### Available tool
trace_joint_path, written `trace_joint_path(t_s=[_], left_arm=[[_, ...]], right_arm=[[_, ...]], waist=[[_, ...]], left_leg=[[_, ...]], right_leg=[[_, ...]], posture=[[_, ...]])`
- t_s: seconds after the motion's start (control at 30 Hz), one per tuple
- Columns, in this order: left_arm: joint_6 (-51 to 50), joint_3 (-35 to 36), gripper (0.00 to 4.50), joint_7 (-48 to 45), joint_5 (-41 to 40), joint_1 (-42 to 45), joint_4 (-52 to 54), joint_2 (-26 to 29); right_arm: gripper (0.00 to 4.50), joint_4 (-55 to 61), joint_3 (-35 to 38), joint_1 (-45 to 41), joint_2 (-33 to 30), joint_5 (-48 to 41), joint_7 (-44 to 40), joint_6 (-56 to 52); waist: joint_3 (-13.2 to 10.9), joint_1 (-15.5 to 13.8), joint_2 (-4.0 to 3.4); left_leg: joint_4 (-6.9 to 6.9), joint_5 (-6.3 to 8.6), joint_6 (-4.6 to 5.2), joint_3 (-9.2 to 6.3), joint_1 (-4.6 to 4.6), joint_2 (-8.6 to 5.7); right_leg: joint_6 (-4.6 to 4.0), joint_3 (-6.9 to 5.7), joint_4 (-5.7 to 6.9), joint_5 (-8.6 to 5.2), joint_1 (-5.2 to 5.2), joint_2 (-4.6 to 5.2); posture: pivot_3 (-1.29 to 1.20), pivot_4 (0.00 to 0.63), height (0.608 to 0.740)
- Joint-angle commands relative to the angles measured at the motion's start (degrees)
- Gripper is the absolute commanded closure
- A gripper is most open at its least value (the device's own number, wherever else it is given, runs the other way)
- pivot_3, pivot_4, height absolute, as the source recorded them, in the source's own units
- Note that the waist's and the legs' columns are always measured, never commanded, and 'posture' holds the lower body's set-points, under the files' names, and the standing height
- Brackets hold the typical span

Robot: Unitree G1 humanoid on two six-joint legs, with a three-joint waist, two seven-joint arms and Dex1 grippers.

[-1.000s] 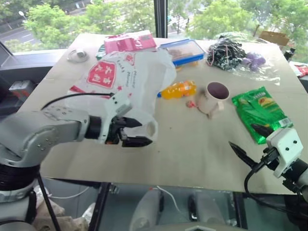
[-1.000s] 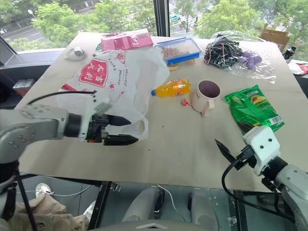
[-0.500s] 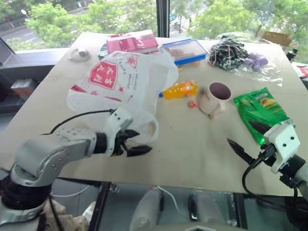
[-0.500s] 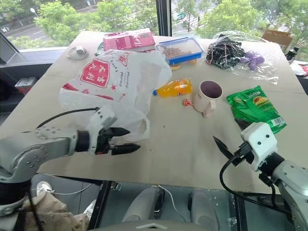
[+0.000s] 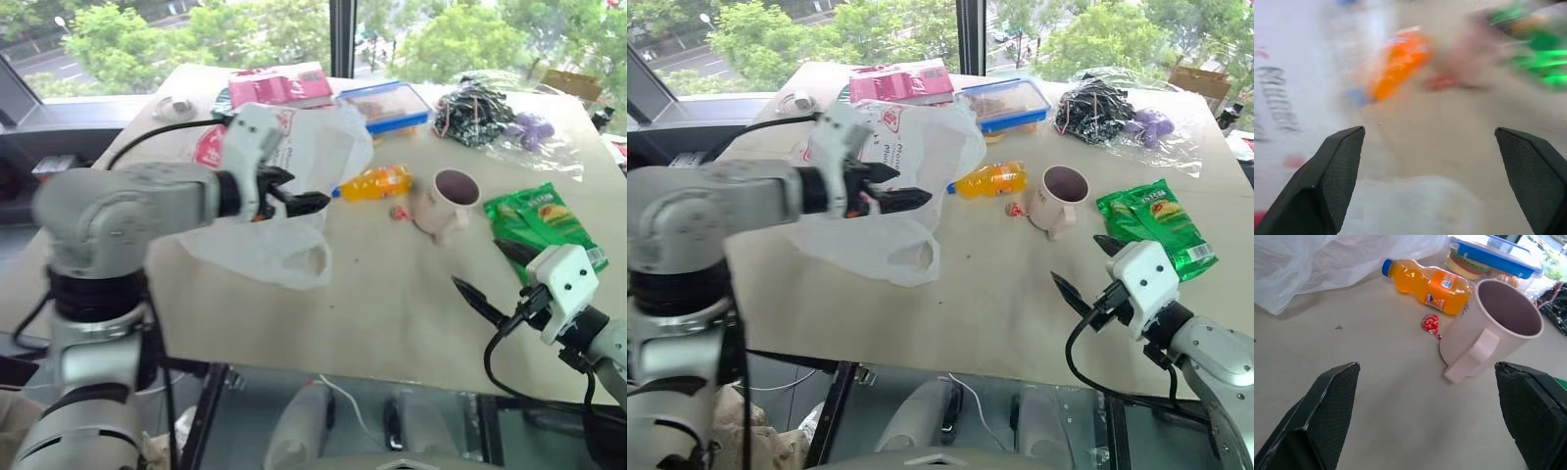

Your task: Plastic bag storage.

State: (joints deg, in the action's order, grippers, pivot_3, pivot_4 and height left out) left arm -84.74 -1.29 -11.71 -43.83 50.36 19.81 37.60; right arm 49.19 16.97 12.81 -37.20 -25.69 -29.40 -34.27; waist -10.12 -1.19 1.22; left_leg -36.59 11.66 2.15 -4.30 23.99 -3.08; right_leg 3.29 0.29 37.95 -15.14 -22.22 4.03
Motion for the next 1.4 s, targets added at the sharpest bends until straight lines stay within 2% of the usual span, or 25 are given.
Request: trace_joint_path(t_s=[0.03, 0.1, 0.27, 0.67, 0.93, 0.97, 1.0, 1.07, 1.13, 1.17, 1.27, 1.3, 1.4], left_arm=[[-3.5, -6.9, 0.02, 9.3, 10.0, 3.3, 2.0, -2.0], [-3.4, -12.1, 0.02, 12.7, 14.4, 4.8, 0.2, -3.1], [-6.3, -16.6, 0.02, 15.9, 21.3, 8.1, -3.1, -8.5], [-4.5, -27.6, 0.02, 17.5, 33.2, 7.4, -8.3, -11.0], [-0.3, -30.8, 0.02, 20.1, 41.9, 3.7, -12.5, -13.7], [0.0, -31.1, 0.53, 20.1, 42.6, 3.5, -12.7, -13.6], [0.3, -31.8, 0.74, 20.1, 43.6, 3.3, -12.7, -12.9], [1.9, -33.0, 1.57, 20.0, 45.6, 1.9, -12.3, -10.9], [3.7, -33.8, 2.56, 19.7, 47.5, 0.7, -12.2, -9.6], [4.4, -33.9, 2.81, 19.6, 48.4, 0.3, -12.2, -9.2], [6.1, -32.7, 4.12, 18.5, 50.1, -0.9, -11.4, -8.4], [6.8, -31.5, 4.41, 18.1, 50.4, -1.3, -10.9, -8.1], [8.9, -26.9, 4.41, 15.5, 50.0, -2.3, -8.3, -6.9]], right_arm=[[0.0, 2.3, 1.8, -1.2, -0.8, -0.8, 0.9, -1.1], [0.0, 2.2, 1.6, -1.6, -1.0, -0.7, 0.9, -1.3], [0.0, 2.1, 2.3, -1.5, -1.3, -1.2, 0.8, -1.8], [0.0, 2.0, 3.8, -2.6, -3.1, -3.0, 0.1, -3.0], [0.0, 3.0, 4.9, -2.1, -3.8, -4.6, -0.5, -4.0], [0.0, 3.0, 5.3, -1.9, -3.9, -4.8, -0.6, -3.9], [0.0, 2.9, 5.5, -1.6, -3.9, -4.9, -0.7, -3.8], [0.0, 2.7, 5.8, -0.5, -3.2, -4.6, -0.7, -3.0], [0.0, 2.7, 5.1, 0.1, -2.6, -4.1, -0.2, -2.3], [0.0, 2.8, 4.4, 0.2, -2.3, -3.7, 0.0, -2.0], [0.0, 3.1, 2.9, -0.1, -1.5, -3.2, 0.9, -1.7], [0.0, 3.2, 2.3, -0.5, -1.4, -3.1, 1.3, -1.8], [0.0, 2.9, 1.0, -2.2, -1.3, -2.9, 2.1, -2.2]], waist=[[0.0, 0.6, 0.02], [0.0, 0.6, 0.02], [0.0, 0.4, 0.01], [0.0, 0.4, 0.02], [0.0, 0.4, 0.01], [0.0, 0.4, 0.01], [0.0, 0.4, 0.01], [0.0, 0.4, 0.01], [0.0, 0.5, 0.0], [0.0, 0.5, 0.0], [0.0, 0.3, 0.01], [0.0, 0.3, 0.01], [0.0, 0.3, 0.01]], left_leg=[[0.02, -0.02, -0.03, 0.0, 0.01, 0.0], [0.16, -0.08, -0.14, 0.09, 0.02, 0.03], [0.22, -0.08, -0.14, 0.06, 0.18, 0.07], [0.15, -0.08, -0.14, 0.14, 0.21, 0.04], [0.14, -0.08, -0.13, 0.14, 0.23, 0.06], [0.14, -0.08, -0.13, 0.14, 0.24, 0.06], [0.13, -0.06, -0.1, 0.13, 0.24, 0.07], [0.12, -0.05, -0.08, 0.13, 0.26, 0.06], [0.12, -0.05, -0.08, 0.13, 0.25, 0.06], [0.12, -0.05, -0.09, 0.13, 0.24, 0.06], [0.09, -0.06, -0.1, 0.12, 0.25, 0.08], [0.07, -0.05, -0.08, 0.12, 0.26, 0.08], [0.04, -0.04, -0.06, 0.12, 0.27, 0.08]], right_leg=[[0.0, 0.03, 0.0, 0.0, -0.02, 0.0], [-0.01, 0.23, 0.03, 0.0, -0.19, 0.0], [-0.02, 0.36, 0.1, 0.0, -0.41, -0.13], [0.0, 0.42, 0.11, 0.01, -0.43, -0.1], [0.0, 0.44, 0.12, 0.02, -0.45, -0.01], [0.0, 0.44, 0.12, 0.02, -0.45, -0.01], [0.0, 0.43, 0.12, 0.02, -0.46, -0.01], [0.0, 0.42, 0.12, 0.02, -0.45, -0.01], [0.0, 0.44, 0.11, 0.02, -0.45, -0.01], [0.0, 0.45, 0.12, 0.02, -0.46, -0.01], [0.0, 0.43, 0.13, 0.02, -0.46, 0.0], [0.0, 0.42, 0.13, 0.02, -0.45, 0.0], [0.02, 0.43, 0.13, 0.03, -0.45, 0.02]], posture=[[0.0, 0.15, 0.732], [0.0, 0.15, 0.732], [0.0, 0.15, 0.732], [0.0, 0.15, 0.732], [0.0, 0.15, 0.732], [0.0, 0.15, 0.732], [0.0, 0.15, 0.732], [0.0, 0.15, 0.732], [0.0, 0.15, 0.732], [0.0, 0.15, 0.732], [0.0, 0.15, 0.732], [0.0, 0.15, 0.732], [0.0, 0.15, 0.732]])
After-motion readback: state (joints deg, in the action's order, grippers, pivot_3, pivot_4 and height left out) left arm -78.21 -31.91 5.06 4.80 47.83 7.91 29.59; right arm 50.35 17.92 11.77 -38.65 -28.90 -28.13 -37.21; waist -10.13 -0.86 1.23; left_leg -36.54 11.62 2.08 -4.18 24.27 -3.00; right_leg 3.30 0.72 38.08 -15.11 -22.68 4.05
